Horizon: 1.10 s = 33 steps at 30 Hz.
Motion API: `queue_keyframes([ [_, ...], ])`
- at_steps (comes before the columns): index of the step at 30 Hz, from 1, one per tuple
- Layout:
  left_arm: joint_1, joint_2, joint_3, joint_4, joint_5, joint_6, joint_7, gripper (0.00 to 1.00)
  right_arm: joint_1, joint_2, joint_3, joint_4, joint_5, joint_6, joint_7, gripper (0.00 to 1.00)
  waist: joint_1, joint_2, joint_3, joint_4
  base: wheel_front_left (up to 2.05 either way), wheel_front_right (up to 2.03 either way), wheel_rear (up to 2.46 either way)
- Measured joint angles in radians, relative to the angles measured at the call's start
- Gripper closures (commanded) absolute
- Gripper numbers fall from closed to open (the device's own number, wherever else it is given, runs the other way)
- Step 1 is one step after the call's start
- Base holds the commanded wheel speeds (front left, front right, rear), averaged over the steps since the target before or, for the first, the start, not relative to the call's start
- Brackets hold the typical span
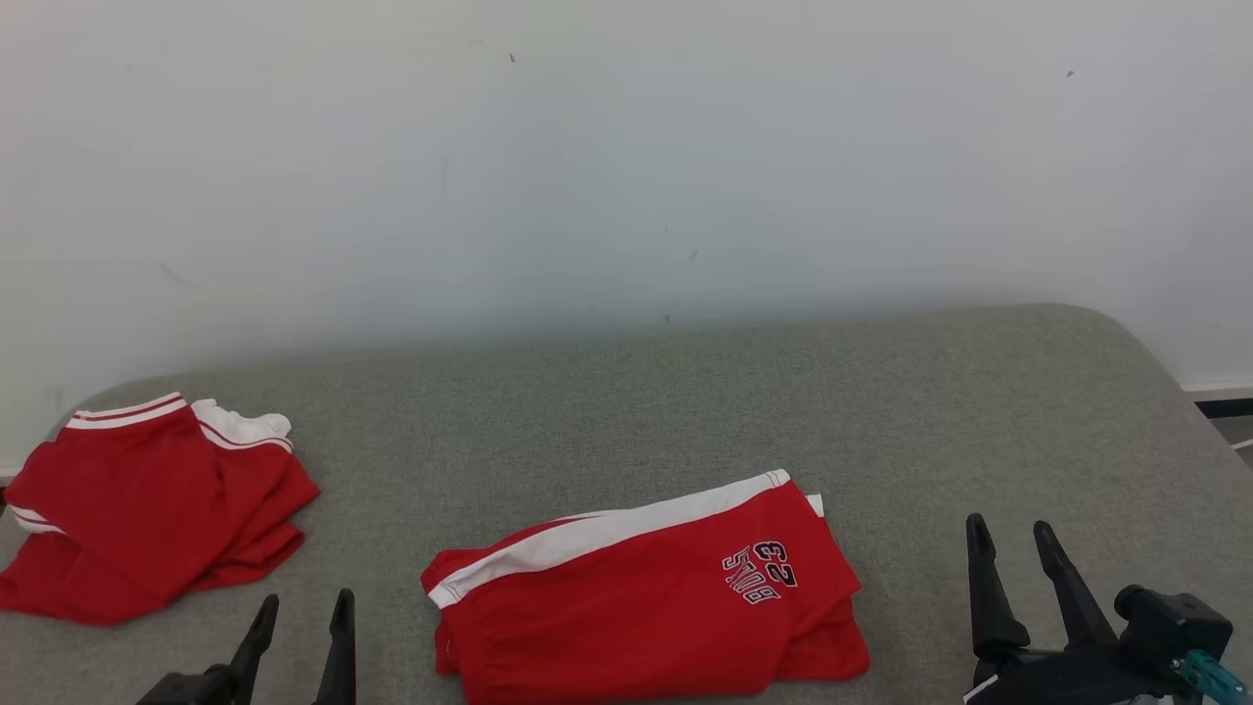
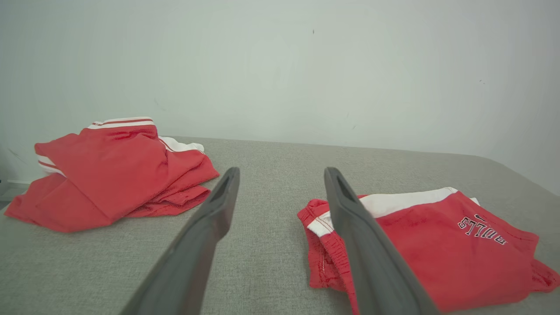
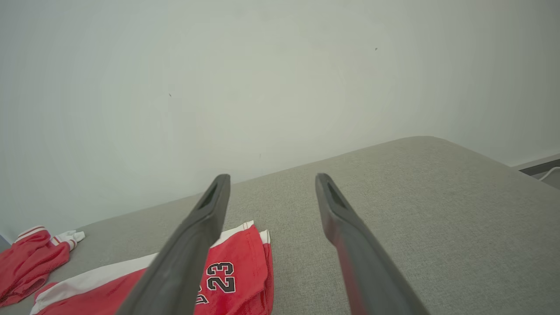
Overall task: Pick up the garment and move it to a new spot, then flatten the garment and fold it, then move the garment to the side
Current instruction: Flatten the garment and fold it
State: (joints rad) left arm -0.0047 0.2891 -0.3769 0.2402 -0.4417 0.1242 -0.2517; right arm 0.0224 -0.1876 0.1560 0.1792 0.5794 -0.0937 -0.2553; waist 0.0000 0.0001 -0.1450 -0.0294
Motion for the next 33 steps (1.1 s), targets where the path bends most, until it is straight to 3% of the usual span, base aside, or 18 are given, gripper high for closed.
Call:
queue_keyframes([
  [12, 0.0, -0.016, 0.02, -0.047, 0.058, 0.0, 0.0, 0.0, -0.007, 0.0, -0.002, -0.021, 0.008, -0.005, 0.044, 0.0, 0.0001, 0.0, 0.019, 0.02, 0.0, 0.0, 0.0],
  [20, -0.002, -0.029, 0.0, -0.066, 0.09, 0.0, 0.015, 0.0, -0.14, -0.006, 0.019, 0.088, 0.02, -0.022, 0.258, 0.0, 0.0001, 0.0001, 0.023, 0.036, 0.0, 0.0, 0.0],
  [28, -0.012, -0.038, -0.038, -0.083, 0.112, 0.0, 0.042, 0.0, -0.255, 0.013, 0.044, 0.274, 0.073, -0.03, 0.512, 0.0, 0.0001, 0.0, 0.033, 0.079, 0.0, 0.0, 0.0],
  [33, -0.024, -0.039, -0.054, -0.09, 0.116, 0.0, 0.053, 0.0, -0.336, 0.033, 0.049, 0.385, 0.071, -0.03, 0.612, 0.0, 0.0001, 0.0, 0.044, 0.105, 0.0, 0.0, 0.0],
])
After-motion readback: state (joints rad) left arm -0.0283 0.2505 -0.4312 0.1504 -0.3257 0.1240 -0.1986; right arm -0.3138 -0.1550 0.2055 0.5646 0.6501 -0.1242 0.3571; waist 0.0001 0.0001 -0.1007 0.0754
